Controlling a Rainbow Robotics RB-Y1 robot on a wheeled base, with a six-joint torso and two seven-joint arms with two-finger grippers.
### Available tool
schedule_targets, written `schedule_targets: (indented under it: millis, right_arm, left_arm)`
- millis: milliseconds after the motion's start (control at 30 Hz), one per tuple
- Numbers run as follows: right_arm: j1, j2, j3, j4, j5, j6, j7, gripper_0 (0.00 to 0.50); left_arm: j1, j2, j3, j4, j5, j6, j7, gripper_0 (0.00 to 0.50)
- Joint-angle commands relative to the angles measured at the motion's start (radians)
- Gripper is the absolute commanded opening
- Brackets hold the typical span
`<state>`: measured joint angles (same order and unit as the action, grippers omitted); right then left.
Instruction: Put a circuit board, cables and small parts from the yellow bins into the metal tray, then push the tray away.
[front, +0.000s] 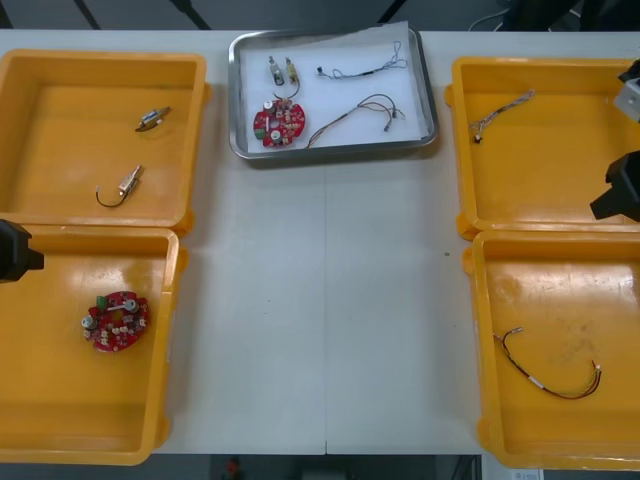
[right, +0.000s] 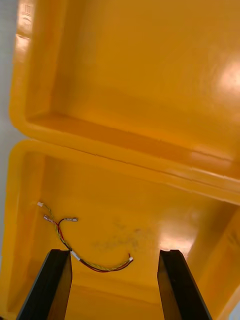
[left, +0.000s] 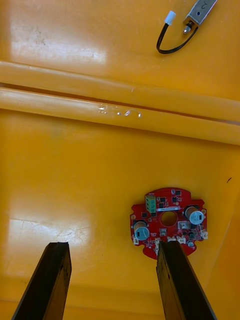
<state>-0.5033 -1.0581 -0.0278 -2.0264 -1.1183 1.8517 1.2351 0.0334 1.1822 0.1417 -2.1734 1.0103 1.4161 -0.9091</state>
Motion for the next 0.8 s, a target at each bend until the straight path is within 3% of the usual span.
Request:
schedule_targets:
  millis: [33,433,800]
  right_arm:
    - [0.088,-0.045,-0.112,-0.025,-0.014,0.009,-0.052,0.5]
    - [0.249,-0.011,-0.178,-0.023,0.011,-0.025,-0.088,0.5]
    - [0.29,0.041,-0.176,-0.023,0.041,-0.048,-0.092,0.5]
  left_arm:
    - [0.0,-0.009,0.021,-0.005,0.007,0.007,0.007,0.5]
    - [0.0,-0.009,0.021,-0.005,0.007,0.007,0.007,0.5]
    - [0.0,-0.009,0.021,-0.005,0.007,0.007,0.007,0.5]
